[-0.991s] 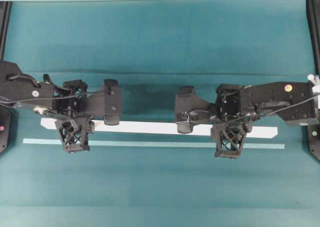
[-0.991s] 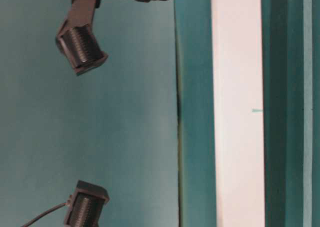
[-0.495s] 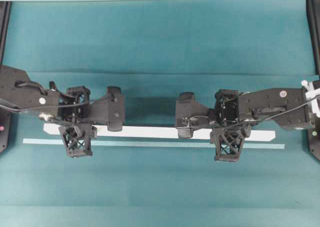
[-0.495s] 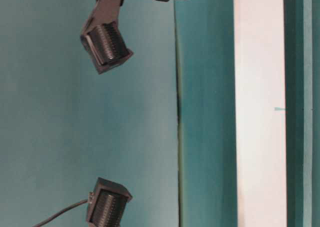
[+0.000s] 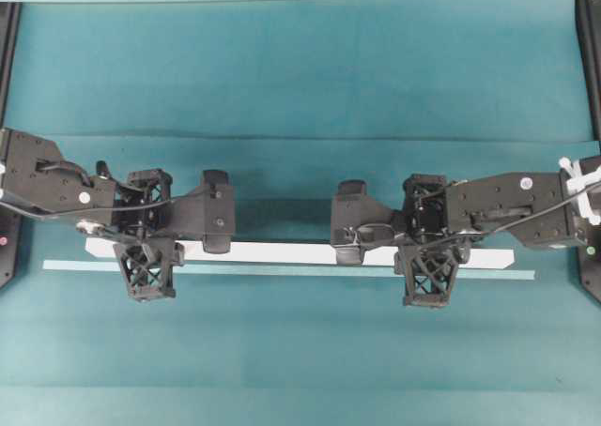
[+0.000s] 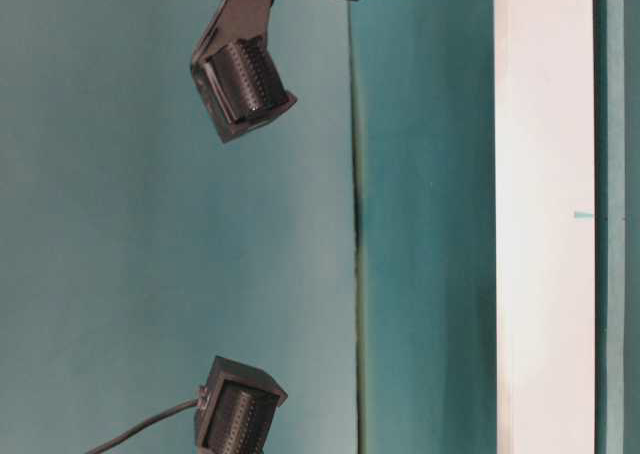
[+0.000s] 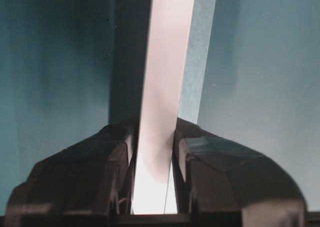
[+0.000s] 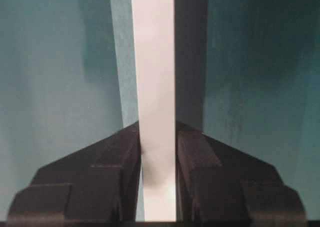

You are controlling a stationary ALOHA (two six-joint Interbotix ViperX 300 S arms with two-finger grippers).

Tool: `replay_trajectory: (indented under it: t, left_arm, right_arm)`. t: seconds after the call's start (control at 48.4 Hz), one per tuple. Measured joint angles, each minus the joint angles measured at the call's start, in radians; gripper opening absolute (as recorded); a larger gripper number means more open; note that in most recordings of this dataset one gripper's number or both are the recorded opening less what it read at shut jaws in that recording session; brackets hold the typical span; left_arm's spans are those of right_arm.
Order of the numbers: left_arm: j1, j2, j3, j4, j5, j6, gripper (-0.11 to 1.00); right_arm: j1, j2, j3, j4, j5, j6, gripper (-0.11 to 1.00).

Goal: Lift a wooden board with both hands.
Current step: 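Lower the board with both grippers back toward its start spot, then set the board down on the table with both grippers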

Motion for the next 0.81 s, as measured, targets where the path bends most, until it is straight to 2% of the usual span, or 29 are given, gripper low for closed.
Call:
replay_trajectory:
  t: [0.805]
  left_arm:
    - [-0.009,-0.003,0.020,0.000,-0.041,0.017,0.17]
  right_arm:
    - [0.000,0.012,0.026,0.002,-0.071,0.000,0.21]
